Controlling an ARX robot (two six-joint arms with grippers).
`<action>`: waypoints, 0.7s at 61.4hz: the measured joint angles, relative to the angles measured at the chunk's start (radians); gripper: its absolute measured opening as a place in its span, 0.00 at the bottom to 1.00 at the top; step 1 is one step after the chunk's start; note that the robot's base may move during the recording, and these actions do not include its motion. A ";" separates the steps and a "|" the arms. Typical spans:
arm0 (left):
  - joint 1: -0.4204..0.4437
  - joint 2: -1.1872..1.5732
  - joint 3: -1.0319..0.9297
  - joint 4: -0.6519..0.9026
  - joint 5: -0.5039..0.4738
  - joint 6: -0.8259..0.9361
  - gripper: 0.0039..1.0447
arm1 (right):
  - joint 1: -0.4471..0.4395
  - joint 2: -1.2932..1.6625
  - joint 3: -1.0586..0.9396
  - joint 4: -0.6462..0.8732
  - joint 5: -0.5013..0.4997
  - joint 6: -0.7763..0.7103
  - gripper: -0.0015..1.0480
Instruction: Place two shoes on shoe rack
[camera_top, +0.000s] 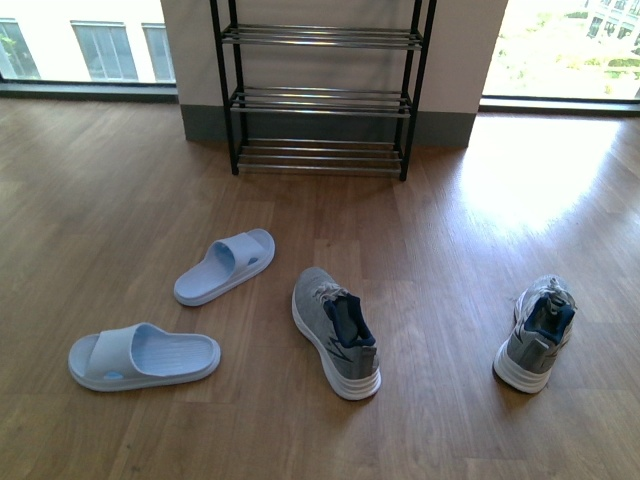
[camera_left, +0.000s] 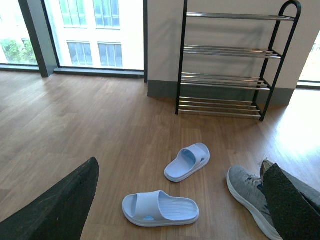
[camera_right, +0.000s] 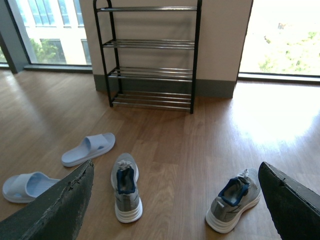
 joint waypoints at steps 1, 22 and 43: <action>0.000 0.000 0.000 0.000 0.000 0.000 0.91 | 0.000 0.000 0.000 0.000 0.000 0.000 0.91; 0.000 0.000 0.000 0.000 0.000 0.000 0.91 | 0.000 0.000 0.000 0.000 0.000 0.000 0.91; 0.000 0.000 0.000 0.000 0.000 0.000 0.91 | 0.000 0.000 0.000 0.000 0.000 0.000 0.91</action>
